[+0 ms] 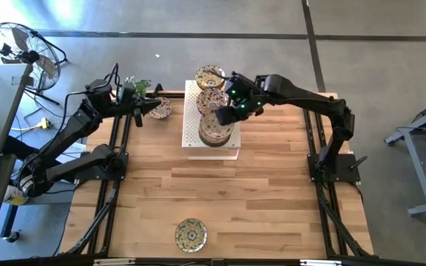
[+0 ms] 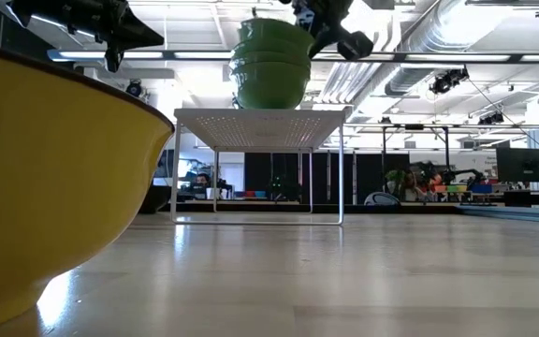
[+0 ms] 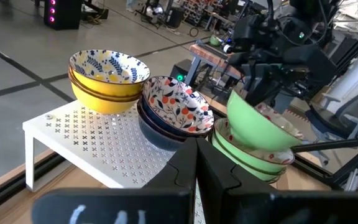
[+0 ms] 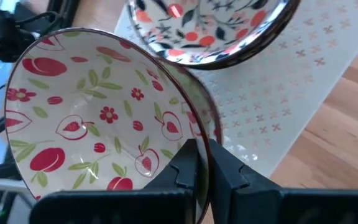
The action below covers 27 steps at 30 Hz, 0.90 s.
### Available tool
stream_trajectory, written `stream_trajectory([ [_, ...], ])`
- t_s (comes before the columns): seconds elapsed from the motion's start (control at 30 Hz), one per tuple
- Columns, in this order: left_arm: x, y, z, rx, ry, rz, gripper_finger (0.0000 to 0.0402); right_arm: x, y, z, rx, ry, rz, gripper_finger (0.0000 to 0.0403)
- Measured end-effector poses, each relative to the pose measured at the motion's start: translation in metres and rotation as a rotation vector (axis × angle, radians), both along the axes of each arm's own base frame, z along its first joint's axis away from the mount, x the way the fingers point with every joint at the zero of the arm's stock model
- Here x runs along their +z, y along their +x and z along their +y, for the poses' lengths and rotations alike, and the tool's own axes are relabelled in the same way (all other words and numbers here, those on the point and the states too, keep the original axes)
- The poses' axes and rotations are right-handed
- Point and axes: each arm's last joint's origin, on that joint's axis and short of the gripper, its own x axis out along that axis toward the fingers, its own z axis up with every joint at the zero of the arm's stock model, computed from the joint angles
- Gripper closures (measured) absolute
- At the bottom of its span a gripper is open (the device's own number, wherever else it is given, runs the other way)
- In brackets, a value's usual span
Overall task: Pick & Place Mini bowls
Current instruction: Stack the red patterned bowl on top of the red patterned bowl on the shelf
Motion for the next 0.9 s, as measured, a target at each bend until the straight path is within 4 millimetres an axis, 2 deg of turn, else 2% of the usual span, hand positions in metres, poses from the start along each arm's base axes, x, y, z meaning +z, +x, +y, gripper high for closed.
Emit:
stream_trajectory([
  [0.67, 0.0003, 0.0, 0.0, 0.0, 0.0, -0.001, 0.0401, -0.0088, 0.0072, -0.0017, 0.032, -0.016, 0.021, 0.0392],
  [0.9, 0.0003, 0.0001, -0.0003, -0.01, -0.004, -0.003, 0.0401, -0.0089, 0.0071, -0.0016, 0.049, -0.033, 0.025, 0.0362],
])
